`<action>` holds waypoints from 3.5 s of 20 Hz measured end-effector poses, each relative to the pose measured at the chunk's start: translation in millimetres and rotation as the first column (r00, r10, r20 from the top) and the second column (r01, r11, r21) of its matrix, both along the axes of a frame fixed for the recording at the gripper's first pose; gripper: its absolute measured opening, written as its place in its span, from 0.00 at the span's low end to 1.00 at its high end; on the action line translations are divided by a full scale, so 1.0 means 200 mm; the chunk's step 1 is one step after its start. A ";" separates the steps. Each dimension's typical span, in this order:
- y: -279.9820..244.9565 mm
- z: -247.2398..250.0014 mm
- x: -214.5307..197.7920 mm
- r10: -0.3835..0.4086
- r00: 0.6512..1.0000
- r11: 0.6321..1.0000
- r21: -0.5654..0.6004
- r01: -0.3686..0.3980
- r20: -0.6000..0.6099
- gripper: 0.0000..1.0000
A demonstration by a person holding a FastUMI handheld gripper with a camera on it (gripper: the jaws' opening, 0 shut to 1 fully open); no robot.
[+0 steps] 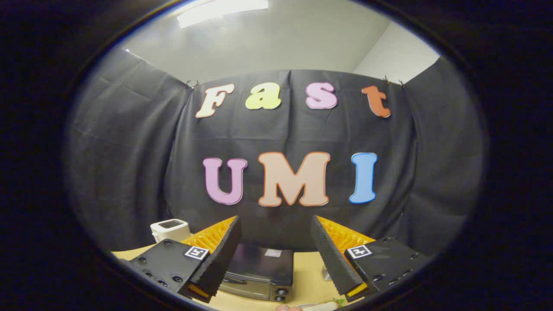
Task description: Open the toaster oven, put the food inside, and close the toaster oven door.
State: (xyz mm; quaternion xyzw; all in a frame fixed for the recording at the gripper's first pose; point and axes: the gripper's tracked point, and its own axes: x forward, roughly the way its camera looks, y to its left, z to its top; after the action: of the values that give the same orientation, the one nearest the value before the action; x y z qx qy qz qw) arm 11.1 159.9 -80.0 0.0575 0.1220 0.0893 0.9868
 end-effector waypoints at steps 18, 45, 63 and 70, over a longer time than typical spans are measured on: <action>0.54 -1.09 -0.11 0.039 0.861 0.990 -0.098 -0.103 -0.507 1.00; 0.54 -1.45 -0.99 0.128 0.531 0.983 0.038 -0.178 -0.838 1.00; 0.50 -1.51 -1.01 0.135 0.550 0.987 0.061 -0.151 -0.824 0.99; 0.11 -1.21 -0.59 0.069 0.736 0.997 0.018 -0.076 -0.673 0.98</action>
State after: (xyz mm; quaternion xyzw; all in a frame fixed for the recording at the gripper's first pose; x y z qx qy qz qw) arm -106.5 182.6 -321.2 0.0759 0.4728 0.1001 0.8722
